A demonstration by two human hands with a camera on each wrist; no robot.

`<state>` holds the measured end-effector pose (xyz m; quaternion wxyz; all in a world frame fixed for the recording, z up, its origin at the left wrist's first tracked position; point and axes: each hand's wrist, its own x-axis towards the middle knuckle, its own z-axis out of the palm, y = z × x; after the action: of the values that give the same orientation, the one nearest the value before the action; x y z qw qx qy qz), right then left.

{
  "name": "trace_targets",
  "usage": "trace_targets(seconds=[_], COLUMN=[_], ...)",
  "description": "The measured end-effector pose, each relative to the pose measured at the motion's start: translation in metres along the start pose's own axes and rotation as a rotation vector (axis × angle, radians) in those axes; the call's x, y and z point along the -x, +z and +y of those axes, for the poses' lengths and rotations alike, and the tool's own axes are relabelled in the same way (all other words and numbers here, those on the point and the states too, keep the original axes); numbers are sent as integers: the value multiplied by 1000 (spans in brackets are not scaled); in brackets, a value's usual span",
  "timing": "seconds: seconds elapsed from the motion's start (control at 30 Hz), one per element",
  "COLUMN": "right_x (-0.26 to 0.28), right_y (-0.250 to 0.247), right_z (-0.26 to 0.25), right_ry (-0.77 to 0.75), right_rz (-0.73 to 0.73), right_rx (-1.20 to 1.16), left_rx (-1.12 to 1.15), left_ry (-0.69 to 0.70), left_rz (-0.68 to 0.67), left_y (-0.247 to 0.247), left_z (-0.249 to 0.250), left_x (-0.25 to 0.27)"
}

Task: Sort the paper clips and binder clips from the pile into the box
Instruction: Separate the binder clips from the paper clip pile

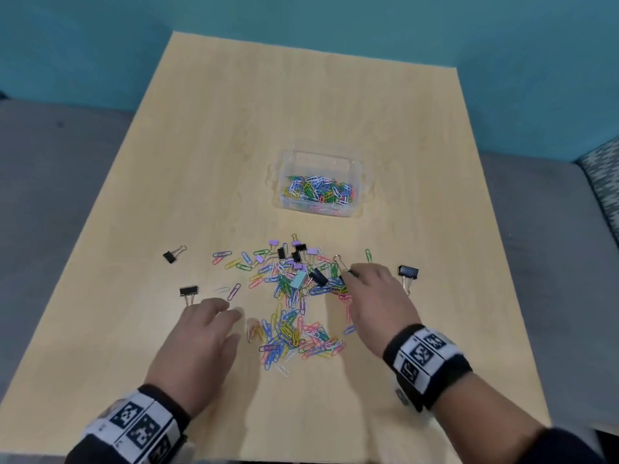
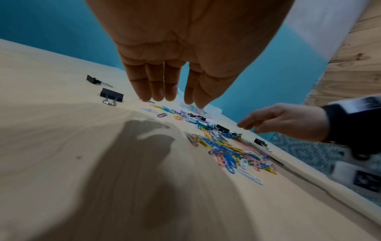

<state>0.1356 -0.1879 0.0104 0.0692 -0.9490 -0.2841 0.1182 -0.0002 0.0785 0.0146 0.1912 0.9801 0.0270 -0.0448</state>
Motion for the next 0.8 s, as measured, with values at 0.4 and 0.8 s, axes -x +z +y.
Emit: trace_targets(seconds=[0.4, 0.8], right_x=[-44, 15], right_y=[-15, 2], right_z=[9, 9], right_ry=[51, 190], right_rz=[-148, -145], right_rx=[280, -40], left_rx=[1, -50], left_ry=[-85, -27], left_rz=[-30, -123], left_y=[-9, 13], left_z=[-3, 16], left_x=[27, -21])
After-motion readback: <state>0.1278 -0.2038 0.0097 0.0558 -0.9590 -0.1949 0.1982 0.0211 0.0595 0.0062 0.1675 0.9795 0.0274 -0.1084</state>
